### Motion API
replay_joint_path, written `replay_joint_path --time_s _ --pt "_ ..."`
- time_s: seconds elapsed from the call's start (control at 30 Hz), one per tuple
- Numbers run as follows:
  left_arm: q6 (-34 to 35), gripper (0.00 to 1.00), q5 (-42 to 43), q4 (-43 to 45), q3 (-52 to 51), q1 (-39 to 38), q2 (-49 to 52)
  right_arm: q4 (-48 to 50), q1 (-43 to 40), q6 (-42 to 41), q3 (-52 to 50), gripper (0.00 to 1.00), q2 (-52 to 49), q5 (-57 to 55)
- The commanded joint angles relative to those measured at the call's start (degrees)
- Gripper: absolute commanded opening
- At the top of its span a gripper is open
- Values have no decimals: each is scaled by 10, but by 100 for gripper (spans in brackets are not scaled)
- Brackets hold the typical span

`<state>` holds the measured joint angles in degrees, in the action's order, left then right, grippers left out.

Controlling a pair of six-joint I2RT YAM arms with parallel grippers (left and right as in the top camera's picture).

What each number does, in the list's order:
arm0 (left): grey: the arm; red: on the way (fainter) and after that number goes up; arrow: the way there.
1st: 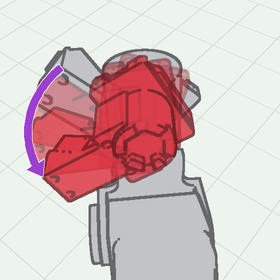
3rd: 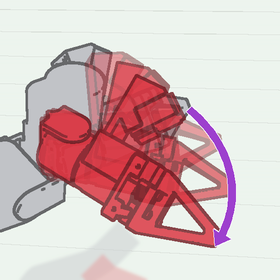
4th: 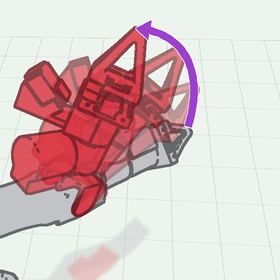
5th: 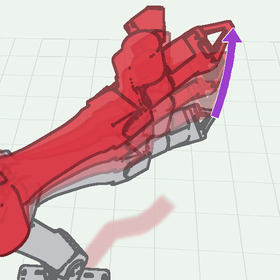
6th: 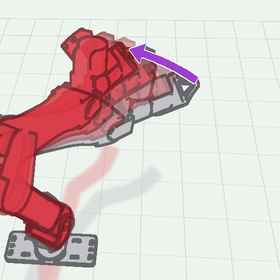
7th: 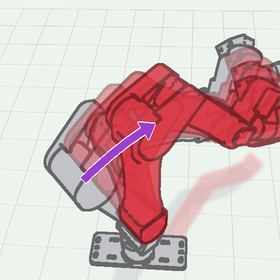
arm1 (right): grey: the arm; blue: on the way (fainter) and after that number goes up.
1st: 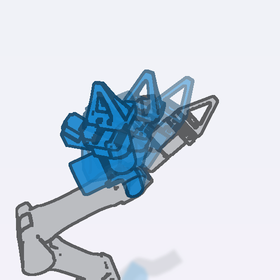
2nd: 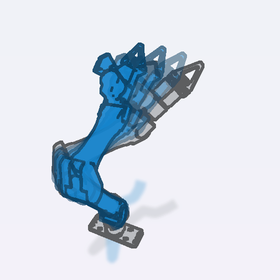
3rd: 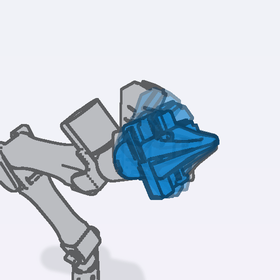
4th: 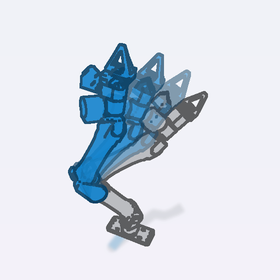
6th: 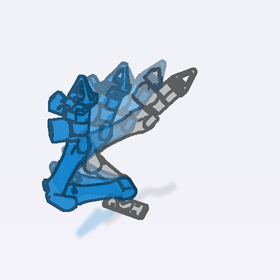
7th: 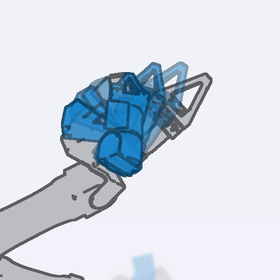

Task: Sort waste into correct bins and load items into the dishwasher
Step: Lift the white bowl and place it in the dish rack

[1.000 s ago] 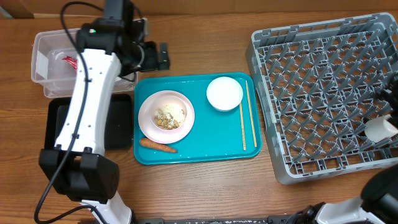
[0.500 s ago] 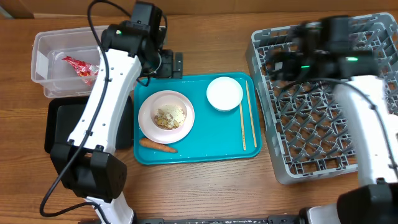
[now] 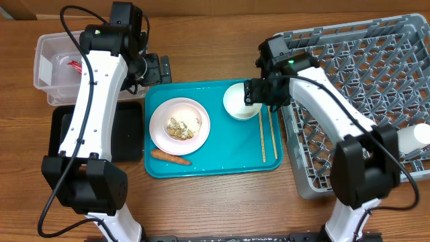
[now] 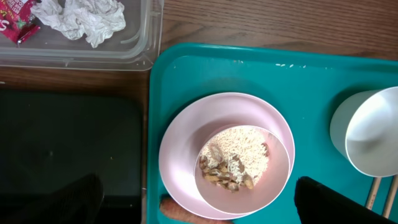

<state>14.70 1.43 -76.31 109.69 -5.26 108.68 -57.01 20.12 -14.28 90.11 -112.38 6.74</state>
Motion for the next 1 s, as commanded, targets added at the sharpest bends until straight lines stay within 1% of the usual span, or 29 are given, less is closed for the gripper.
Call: replay_joint_path --time_s 0.0,0.07,0.1,0.13,0.23,0.27,0.33,0.37,0.4,0.57,0.67,0.77,0.87,0.97 --pt "5 100 -4 1 10 -2 3 2 1 -40 6 77 -32 -22" --pt "5 100 -4 0 10 -2 3 2 1 -40 6 73 -50 -22" --pt "5 100 -4 0 10 -2 3 2 1 -40 6 66 -59 -21" --pt "4 100 -4 0 10 -2 3 2 1 -40 6 63 -62 -22" --pt "3 100 -3 0 10 -2 3 2 1 -40 6 39 -62 -22" --pt "3 100 -3 0 10 -2 3 2 1 -40 7 29 -59 -22" --pt "3 100 -3 1 10 -2 3 2 1 -40 13 12 -50 -22" --pt "3 100 -3 1 10 -2 3 -2 -2 -39 22 6 -40 -22" --pt "3 100 -3 1 10 -2 3 -3 -3 -39 27 4 -35 -22" --pt "3 100 -3 0 10 -2 3 -23 -18 -13 87 4 29 -27" --pt "3 100 -3 0 10 -2 3 -41 -36 -5 133 4 73 -83" --pt "3 100 -3 0 10 -2 3 -44 -62 -2 158 4 113 -199" --pt "3 100 -3 2 10 -2 3 -30 -95 -1 158 4 138 -388" --pt "3 100 -3 3 10 -2 3 -16 -130 -11 155 4 137 -579"
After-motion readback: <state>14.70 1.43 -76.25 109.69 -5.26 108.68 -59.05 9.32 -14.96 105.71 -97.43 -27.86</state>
